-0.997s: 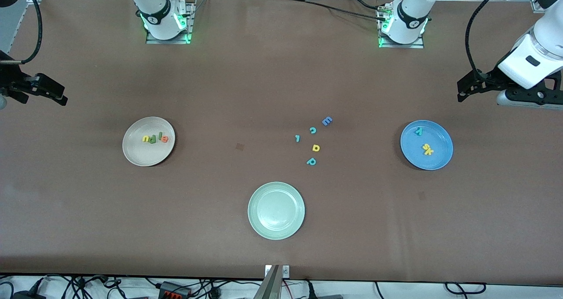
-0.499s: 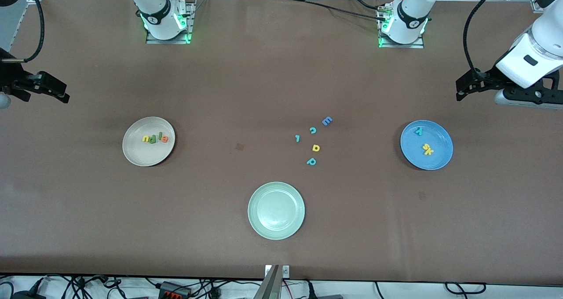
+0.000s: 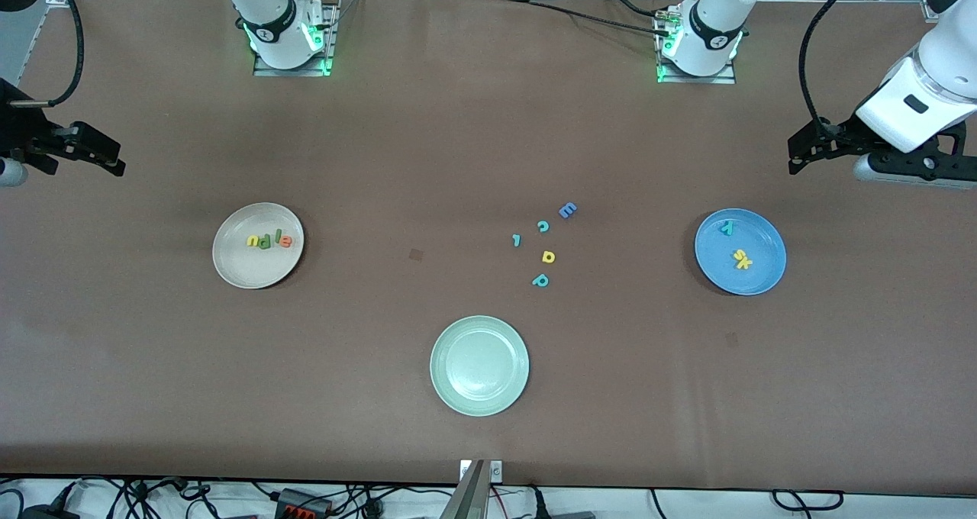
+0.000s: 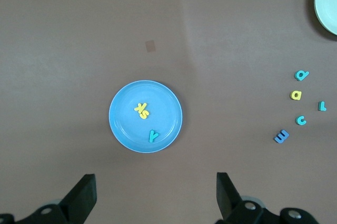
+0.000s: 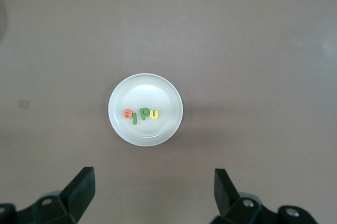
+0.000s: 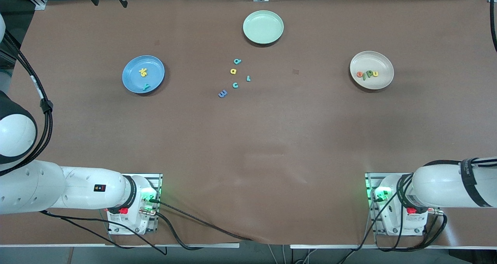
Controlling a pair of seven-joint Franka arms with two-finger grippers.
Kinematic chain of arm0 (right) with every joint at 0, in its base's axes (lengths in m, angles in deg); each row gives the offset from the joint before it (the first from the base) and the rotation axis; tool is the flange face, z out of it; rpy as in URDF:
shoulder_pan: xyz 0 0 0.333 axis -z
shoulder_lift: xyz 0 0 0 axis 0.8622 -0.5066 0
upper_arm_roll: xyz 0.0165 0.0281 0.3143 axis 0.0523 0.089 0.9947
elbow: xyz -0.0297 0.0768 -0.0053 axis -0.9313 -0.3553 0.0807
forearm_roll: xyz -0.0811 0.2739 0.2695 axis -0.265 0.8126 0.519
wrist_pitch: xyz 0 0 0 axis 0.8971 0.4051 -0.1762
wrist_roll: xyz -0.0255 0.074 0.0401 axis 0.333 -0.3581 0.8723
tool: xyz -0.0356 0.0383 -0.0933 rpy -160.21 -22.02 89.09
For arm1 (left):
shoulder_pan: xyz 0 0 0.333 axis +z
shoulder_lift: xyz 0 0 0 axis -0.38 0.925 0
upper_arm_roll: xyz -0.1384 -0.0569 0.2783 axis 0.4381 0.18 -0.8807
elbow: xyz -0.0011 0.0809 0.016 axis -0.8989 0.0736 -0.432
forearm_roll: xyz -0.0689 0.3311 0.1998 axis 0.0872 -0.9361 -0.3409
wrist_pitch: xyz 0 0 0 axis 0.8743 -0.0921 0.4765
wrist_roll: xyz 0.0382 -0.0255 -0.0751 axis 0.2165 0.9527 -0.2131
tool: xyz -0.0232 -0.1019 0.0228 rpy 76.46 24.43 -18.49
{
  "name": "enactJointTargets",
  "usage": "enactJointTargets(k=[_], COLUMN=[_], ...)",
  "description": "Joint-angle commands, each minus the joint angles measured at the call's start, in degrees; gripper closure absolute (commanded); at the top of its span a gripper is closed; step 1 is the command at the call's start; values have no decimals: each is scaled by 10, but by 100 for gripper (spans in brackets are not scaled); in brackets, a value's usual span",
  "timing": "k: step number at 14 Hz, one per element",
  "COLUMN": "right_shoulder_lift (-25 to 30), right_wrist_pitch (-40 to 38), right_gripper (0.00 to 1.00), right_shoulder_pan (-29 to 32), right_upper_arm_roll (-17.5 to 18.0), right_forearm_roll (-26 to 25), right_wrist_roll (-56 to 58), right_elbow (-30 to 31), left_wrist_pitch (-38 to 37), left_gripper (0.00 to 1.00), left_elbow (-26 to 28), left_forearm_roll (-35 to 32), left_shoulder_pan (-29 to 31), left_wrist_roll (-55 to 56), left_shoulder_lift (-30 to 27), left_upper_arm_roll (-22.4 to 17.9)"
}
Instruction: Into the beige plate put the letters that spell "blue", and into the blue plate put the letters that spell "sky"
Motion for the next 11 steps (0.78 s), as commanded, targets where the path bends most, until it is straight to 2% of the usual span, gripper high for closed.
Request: enactJointTargets(k=[1,11], right_shoulder_lift=[20,14], right_wrist_pitch=[6,17], right_gripper=[0,0], right_shoulder_pan=[7,3], right_upper_arm_roll=[7,8], right_forearm_roll=[-8,-9], right_wrist_roll=[12,12], right_elbow=[21,21], left_wrist_pitch=[-13,-13], left_gripper=[0,0], left_elbow=[-7,-7], left_forearm_roll=[6,7], left_shoulder_pan=[-1,3], left_wrist_roll=[5,5], left_shoulder_lift=[-5,-5], left_upper_arm_roll=[2,0])
